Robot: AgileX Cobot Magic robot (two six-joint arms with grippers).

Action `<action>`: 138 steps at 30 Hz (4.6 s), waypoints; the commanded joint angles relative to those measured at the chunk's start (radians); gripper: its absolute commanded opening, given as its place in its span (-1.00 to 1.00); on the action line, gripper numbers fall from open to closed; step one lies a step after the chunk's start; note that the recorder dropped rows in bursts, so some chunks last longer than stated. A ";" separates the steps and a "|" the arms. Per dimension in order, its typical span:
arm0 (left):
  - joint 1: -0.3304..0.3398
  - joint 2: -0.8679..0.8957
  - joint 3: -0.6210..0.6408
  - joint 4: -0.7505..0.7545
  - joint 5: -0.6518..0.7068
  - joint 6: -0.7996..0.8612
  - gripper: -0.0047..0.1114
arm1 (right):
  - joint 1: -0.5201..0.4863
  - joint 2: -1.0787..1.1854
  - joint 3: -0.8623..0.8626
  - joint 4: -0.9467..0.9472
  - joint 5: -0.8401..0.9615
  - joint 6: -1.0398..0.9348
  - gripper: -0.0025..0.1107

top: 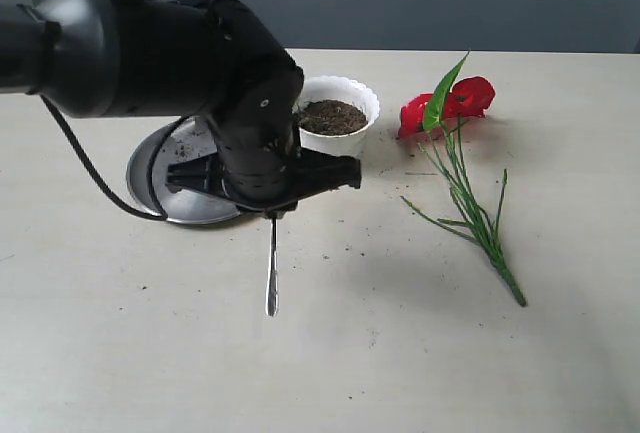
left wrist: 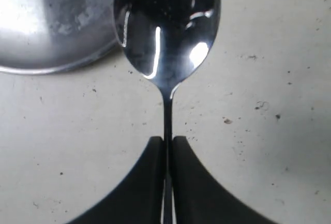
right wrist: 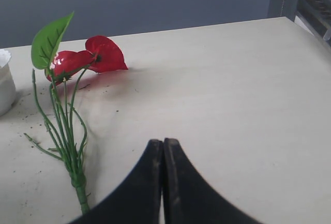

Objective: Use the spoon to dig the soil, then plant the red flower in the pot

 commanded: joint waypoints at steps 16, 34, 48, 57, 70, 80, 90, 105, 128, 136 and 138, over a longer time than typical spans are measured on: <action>0.002 -0.108 -0.086 0.178 -0.081 0.085 -0.91 | -0.004 -0.004 0.002 -0.003 -0.015 -0.003 -0.96; 0.180 -0.106 -0.159 0.017 -0.319 0.268 -0.91 | -0.004 -0.004 0.002 -0.002 -0.013 -0.003 -0.96; 0.180 0.073 -0.368 -0.008 -0.292 0.340 -0.91 | -0.004 -0.004 0.002 -0.004 -0.013 -0.003 -0.96; 0.180 0.163 -0.504 -0.003 -0.276 0.344 -0.91 | -0.004 -0.004 0.002 -0.004 -0.013 -0.003 -0.96; 0.180 0.190 -0.546 0.040 -0.156 0.634 -0.91 | -0.004 -0.004 0.002 -0.001 -0.013 -0.003 -0.96; 0.180 0.190 -0.546 0.120 -0.038 1.069 -0.91 | -0.004 -0.004 0.002 -0.001 -0.013 -0.003 -0.96; 0.178 0.189 -0.546 0.394 0.054 1.105 -0.91 | -0.004 -0.004 0.002 -0.001 -0.015 -0.003 -0.96; 0.158 0.173 -0.546 0.350 0.077 1.486 -0.91 | -0.004 -0.004 0.002 0.001 -0.013 -0.003 -0.96; 0.158 0.173 -0.546 0.212 0.214 2.068 -0.91 | -0.004 -0.004 0.002 -0.006 -0.014 -0.003 -0.96; 0.158 0.173 -0.546 0.199 0.151 2.145 -0.91 | -0.004 -0.004 0.002 0.000 -0.012 -0.003 -0.96; 0.158 0.173 -0.546 0.228 0.133 2.145 -0.91 | -0.004 -0.004 0.002 0.000 -0.012 -0.003 -0.96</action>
